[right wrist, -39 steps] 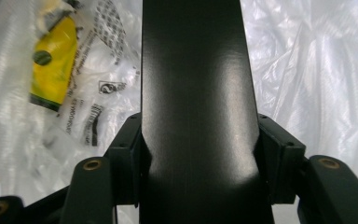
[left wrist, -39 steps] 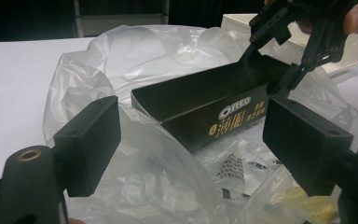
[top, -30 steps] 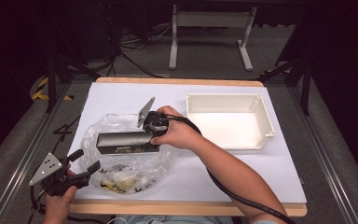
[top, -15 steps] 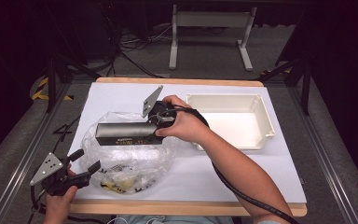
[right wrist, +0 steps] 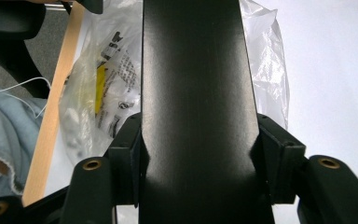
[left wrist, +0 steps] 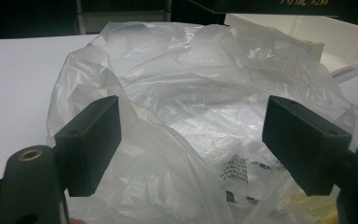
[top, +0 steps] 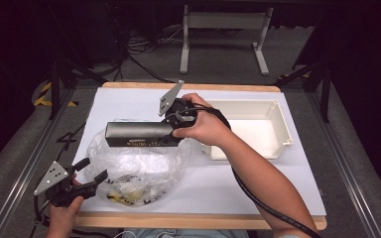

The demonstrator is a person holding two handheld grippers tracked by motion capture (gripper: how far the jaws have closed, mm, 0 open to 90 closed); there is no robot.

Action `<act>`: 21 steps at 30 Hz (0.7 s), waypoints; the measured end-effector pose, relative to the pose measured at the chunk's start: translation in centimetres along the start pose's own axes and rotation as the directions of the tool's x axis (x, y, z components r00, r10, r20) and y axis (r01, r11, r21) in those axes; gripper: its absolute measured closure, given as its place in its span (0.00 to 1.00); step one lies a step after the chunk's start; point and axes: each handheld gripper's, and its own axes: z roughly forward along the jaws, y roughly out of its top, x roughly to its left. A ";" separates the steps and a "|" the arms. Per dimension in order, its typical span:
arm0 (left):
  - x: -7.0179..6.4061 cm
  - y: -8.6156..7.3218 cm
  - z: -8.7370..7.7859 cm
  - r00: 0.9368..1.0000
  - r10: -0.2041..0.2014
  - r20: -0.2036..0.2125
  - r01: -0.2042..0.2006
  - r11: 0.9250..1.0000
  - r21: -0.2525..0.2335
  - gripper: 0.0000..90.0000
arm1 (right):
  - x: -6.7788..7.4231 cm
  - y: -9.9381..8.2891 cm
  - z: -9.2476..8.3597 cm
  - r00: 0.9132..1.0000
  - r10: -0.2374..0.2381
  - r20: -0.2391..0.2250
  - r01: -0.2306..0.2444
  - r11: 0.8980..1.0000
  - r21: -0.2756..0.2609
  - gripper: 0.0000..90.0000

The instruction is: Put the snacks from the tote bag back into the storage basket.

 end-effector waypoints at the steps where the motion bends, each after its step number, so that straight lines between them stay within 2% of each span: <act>1: 0.0 0.0 0.0 1.000 -0.001 0.003 0.001 1.000 -0.001 0.23 | 0.0 0.0 -0.3 1.000 0.002 -0.009 -0.002 1.000 -0.001 0.48; 4: 0.0 0.1 0.0 1.000 0.002 0.002 -0.002 1.000 0.010 0.23 | 0.0 -0.2 -1.1 1.000 0.006 0.001 -0.006 1.000 -0.005 0.48; 9: 0.0 0.0 0.1 1.000 0.001 0.000 -0.001 1.000 0.003 0.23 | 0.0 -0.7 -2.2 1.000 0.006 0.014 -0.006 1.000 -0.004 0.48; 21: 0.0 0.0 0.2 1.000 0.002 0.000 -0.002 1.000 0.006 0.23 | -0.4 -3.5 -5.4 0.999 0.025 0.048 -0.026 1.000 0.009 0.48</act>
